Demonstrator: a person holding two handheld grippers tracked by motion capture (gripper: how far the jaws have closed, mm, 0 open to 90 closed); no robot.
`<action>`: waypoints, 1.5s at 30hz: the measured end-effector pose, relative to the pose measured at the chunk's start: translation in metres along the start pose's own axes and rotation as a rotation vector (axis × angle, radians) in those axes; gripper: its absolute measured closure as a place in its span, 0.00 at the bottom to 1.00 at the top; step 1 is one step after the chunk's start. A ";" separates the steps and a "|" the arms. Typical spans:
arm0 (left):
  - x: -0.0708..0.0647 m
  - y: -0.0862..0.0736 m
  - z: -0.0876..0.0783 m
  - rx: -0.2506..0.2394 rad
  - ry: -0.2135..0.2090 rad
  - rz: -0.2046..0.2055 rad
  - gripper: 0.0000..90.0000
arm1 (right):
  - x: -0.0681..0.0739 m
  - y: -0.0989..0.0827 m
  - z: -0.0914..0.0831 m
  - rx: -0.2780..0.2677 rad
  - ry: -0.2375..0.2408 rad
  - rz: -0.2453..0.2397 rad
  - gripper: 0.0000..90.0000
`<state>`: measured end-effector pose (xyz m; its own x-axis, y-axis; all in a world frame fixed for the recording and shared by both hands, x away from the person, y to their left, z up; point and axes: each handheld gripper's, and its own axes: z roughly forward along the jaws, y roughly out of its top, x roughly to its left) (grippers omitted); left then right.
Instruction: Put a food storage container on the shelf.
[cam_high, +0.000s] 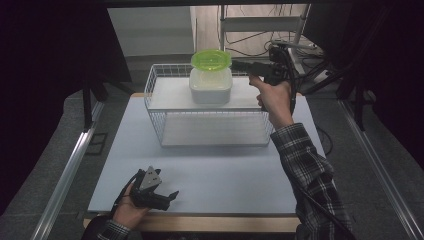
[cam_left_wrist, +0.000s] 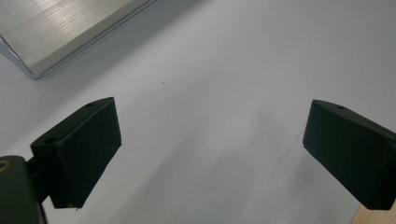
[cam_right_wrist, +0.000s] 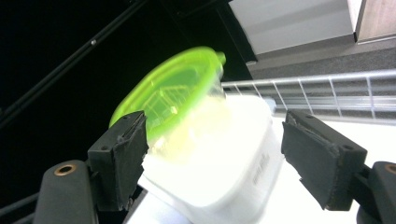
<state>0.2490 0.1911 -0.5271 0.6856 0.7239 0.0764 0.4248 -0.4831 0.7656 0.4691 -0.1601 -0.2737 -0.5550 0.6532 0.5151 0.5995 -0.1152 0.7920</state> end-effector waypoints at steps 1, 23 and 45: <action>0.000 0.000 0.000 0.000 0.001 0.004 0.04 | -0.001 -0.004 -0.002 0.005 0.002 -0.002 0.26; 0.003 0.001 -0.002 -0.017 -0.029 -0.036 0.05 | -0.004 -0.145 -0.037 0.152 -0.055 -0.360 0.07; 0.005 0.000 0.000 -0.022 -0.036 -0.042 0.02 | -0.059 -0.267 -0.047 0.323 -0.236 -0.497 0.04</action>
